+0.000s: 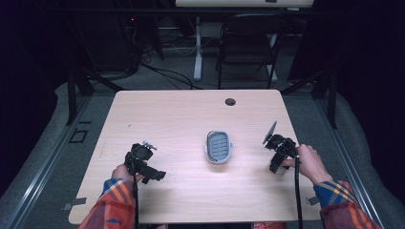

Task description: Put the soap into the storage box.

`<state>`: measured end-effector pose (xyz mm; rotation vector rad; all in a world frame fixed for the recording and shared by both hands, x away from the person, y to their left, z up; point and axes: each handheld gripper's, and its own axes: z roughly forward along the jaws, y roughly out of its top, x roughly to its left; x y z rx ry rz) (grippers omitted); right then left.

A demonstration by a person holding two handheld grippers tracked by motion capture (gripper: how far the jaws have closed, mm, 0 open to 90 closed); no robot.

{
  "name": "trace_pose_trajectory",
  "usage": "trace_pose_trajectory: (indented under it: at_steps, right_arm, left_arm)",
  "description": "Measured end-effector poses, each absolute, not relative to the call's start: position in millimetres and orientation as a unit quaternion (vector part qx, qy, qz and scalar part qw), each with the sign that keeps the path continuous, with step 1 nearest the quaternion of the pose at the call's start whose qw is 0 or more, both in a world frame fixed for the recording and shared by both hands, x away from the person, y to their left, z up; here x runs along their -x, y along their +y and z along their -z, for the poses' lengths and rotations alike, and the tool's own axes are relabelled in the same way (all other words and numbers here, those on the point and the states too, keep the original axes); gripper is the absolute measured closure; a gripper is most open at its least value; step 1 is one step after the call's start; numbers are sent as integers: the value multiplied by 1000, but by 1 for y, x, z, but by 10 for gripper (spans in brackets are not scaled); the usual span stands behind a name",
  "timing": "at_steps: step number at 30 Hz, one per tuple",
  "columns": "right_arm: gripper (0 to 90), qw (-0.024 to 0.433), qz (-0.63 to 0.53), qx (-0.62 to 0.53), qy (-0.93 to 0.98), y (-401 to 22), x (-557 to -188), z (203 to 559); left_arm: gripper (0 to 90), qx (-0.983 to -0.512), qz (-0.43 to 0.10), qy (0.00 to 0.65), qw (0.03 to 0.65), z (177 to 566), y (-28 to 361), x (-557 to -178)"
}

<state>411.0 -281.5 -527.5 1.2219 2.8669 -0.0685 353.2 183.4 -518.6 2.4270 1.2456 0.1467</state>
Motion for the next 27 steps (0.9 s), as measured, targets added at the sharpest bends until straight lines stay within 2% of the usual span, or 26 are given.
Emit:
trace_pose_trajectory:
  at_steps: [27]
  right_arm:
    - [227,19,23,-381,924,-269,-417,507]
  left_arm:
    - [0,-868,-50,448,206,519,184,-354]
